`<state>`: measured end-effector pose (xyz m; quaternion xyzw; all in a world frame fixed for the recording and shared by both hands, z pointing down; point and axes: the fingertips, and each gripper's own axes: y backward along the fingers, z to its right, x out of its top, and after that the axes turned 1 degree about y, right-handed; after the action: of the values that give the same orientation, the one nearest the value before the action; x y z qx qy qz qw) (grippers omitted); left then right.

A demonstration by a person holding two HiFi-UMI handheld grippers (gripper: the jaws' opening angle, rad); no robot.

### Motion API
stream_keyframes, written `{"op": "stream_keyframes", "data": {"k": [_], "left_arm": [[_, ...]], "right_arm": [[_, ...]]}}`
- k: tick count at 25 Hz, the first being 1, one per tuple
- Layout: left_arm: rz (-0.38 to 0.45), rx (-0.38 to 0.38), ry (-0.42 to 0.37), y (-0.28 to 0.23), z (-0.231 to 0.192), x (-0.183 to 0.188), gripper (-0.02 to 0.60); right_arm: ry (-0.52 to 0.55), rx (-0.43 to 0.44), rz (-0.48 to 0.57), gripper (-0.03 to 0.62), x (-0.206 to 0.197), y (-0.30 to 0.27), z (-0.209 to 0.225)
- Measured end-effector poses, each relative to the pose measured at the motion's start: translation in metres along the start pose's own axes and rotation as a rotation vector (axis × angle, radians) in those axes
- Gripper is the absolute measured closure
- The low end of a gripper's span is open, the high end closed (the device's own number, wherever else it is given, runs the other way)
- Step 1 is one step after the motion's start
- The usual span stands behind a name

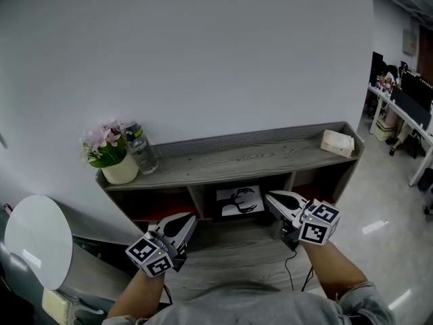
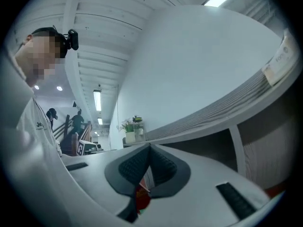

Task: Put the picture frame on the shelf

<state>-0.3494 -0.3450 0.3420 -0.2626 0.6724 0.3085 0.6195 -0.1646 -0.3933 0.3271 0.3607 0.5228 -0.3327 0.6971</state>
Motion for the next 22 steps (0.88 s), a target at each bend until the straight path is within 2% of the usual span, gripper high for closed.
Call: {"op": "stream_keyframes", "data": {"k": [10,22], "left_arm": [[0.049,-0.007,-0.021,0.001,-0.002,0.014,0.572],[0.057,0.000,-0.025,-0.001,0.006,0.015,0.572]], "right_arm": [[0.070,-0.030,-0.082,0.589,-0.004,0.001,-0.001],[0.076,-0.014,-0.109,0.589,-0.006,0.003,0.000]]}}
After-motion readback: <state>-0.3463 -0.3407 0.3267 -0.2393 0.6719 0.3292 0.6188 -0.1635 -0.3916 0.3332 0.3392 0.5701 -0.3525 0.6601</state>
